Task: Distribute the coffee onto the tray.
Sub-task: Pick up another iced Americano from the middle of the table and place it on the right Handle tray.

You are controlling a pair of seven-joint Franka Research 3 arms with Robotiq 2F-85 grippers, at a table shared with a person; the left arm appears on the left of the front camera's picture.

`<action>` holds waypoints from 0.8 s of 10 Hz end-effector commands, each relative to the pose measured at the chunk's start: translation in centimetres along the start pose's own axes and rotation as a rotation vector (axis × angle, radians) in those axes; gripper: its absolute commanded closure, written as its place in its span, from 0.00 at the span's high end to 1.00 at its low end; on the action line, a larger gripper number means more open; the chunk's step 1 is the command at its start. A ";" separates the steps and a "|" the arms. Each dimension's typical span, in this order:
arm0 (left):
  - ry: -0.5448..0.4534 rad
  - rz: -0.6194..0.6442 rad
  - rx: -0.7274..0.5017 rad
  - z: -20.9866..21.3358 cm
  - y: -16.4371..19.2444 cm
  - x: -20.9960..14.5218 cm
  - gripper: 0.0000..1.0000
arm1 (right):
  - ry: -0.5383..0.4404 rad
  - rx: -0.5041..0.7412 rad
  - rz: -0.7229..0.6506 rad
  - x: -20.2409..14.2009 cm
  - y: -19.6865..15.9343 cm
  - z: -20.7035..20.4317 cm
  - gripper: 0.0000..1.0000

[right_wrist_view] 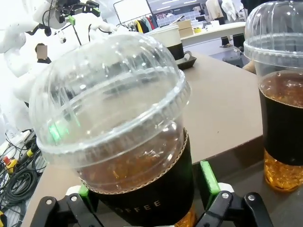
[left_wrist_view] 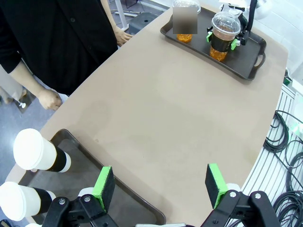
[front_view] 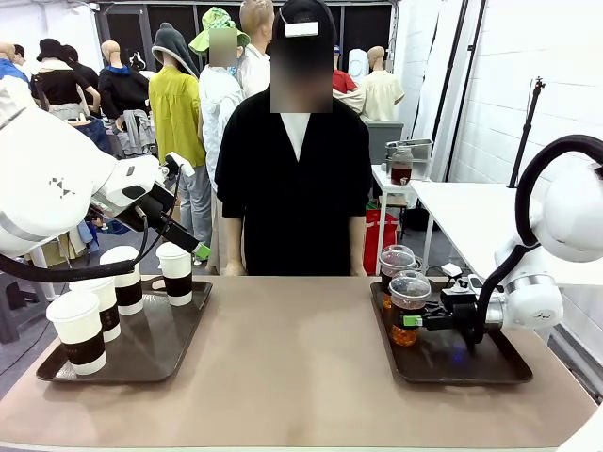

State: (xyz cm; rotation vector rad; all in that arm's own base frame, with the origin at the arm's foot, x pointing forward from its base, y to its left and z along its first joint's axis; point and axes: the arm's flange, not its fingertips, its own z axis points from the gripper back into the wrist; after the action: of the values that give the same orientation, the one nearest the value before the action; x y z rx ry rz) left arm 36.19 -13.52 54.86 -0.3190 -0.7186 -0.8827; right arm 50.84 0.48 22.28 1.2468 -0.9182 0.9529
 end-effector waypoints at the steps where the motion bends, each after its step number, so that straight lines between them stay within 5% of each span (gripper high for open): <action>1: 0.002 0.007 -0.002 0.0 0.1 0.0 1.00 | 0.040 -0.012 -0.019 0.2 1.4 0.5 1.00; 8: 0.002 0.007 -0.002 0.0 0.1 0.0 1.00 | 0.081 -0.113 -0.020 -0.4 6.2 4.3 1.00</action>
State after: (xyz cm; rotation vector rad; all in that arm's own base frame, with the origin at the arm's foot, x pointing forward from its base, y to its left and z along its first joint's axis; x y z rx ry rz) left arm 36.19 -13.52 54.86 -0.3190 -0.7186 -0.8827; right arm 46.04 -3.11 23.82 1.1493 -0.8909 0.9172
